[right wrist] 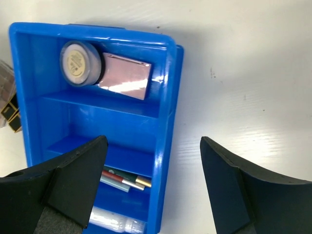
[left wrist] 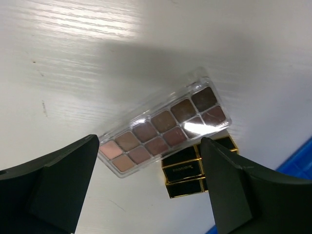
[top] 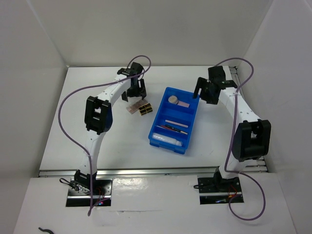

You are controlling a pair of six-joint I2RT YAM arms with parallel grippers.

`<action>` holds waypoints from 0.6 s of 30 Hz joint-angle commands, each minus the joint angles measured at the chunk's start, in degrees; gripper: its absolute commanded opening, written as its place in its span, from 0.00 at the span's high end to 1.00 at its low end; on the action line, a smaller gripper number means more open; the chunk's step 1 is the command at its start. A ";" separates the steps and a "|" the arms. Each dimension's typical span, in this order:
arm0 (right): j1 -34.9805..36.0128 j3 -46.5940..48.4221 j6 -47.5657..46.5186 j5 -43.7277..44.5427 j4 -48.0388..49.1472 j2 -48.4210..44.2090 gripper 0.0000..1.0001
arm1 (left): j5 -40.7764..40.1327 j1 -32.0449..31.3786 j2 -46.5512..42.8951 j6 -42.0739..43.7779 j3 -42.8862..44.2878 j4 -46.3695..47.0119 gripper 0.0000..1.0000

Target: Organize the makeup

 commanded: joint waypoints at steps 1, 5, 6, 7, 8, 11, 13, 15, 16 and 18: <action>-0.44 1.88 -1.24 0.34 -0.79 1.20 0.16 | -5.80 -0.23 0.01 3.48 0.71 -0.72 0.00; -0.44 1.88 -1.24 0.34 -0.79 2.43 0.16 | -2.30 0.29 -0.60 8.66 -3.51 2.79 0.00; -0.44 2.49 -1.24 -0.18 -0.79 3.05 0.16 | 0.06 0.30 -0.60 9.46 -3.52 3.58 0.00; -0.44 2.50 -1.24 -0.19 -0.79 3.05 0.16 | 0.09 0.30 -0.60 10.07 -3.52 3.59 0.00; -0.44 2.50 -1.24 -0.19 -0.79 3.57 0.16 | 2.09 0.30 -0.60 11.04 -4.21 3.59 0.00; -0.44 3.02 -1.24 -0.71 -0.79 4.11 0.16 | 4.39 0.30 -0.60 12.98 -5.10 5.61 0.00; -0.44 3.55 -1.76 -0.71 -0.26 4.63 0.16 | 4.39 0.30 0.00 13.86 -5.10 5.61 0.00; -0.44 3.55 -1.76 -1.24 -0.26 4.63 0.16 | 4.39 -0.22 0.53 15.16 -4.48 5.09 0.00; -0.44 3.55 -1.76 -1.24 -0.26 4.63 0.16 | 4.39 -0.23 1.06 15.18 -4.48 5.09 0.00; -0.44 3.55 -1.76 -1.24 -0.26 5.16 0.16 | 4.39 -0.84 1.07 17.01 -4.48 4.56 0.00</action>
